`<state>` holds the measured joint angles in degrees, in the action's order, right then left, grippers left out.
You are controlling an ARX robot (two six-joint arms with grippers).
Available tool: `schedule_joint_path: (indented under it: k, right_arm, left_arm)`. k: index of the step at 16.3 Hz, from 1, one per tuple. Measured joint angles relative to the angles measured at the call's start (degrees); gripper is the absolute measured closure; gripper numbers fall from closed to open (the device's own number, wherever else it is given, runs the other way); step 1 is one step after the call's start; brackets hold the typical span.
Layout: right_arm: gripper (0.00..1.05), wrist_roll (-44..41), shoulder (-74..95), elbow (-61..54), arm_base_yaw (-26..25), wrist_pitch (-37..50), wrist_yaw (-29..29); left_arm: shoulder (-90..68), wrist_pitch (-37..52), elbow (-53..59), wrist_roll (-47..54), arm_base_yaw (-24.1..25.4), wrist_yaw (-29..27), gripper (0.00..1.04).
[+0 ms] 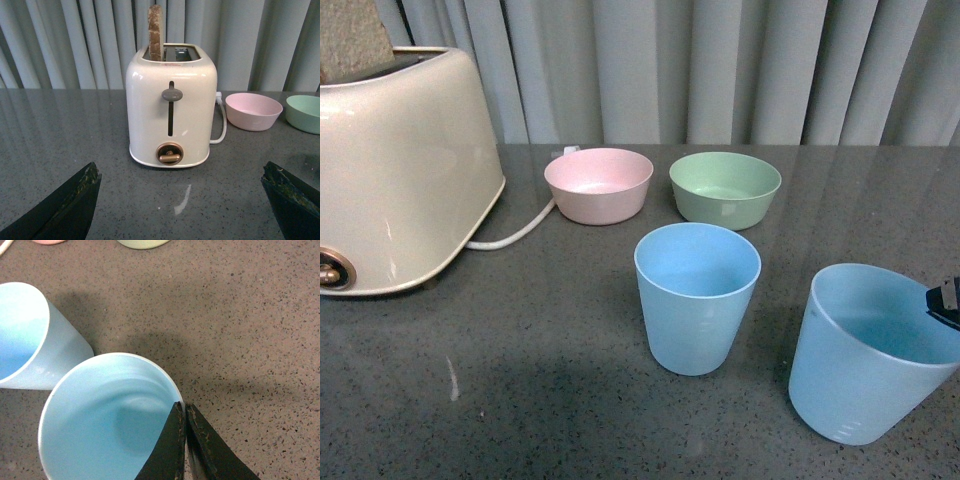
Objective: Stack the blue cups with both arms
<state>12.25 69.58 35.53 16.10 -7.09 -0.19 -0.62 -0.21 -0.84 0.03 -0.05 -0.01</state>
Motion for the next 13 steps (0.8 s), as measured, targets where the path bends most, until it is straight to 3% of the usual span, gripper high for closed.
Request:
schedule_joint_path:
  k: [8,13]
  right_arm:
    - [1.03,0.1,-4.2,6.4,-3.1,-2.1,-2.3]
    - [1.03,0.1,-4.5,13.2,0.0,-1.4,-5.0]
  left_arm:
    - [0.0,0.0,0.0,0.0,0.0,0.0,0.07]
    - [0.0,0.0,0.0,0.0,0.0,0.0,0.07]
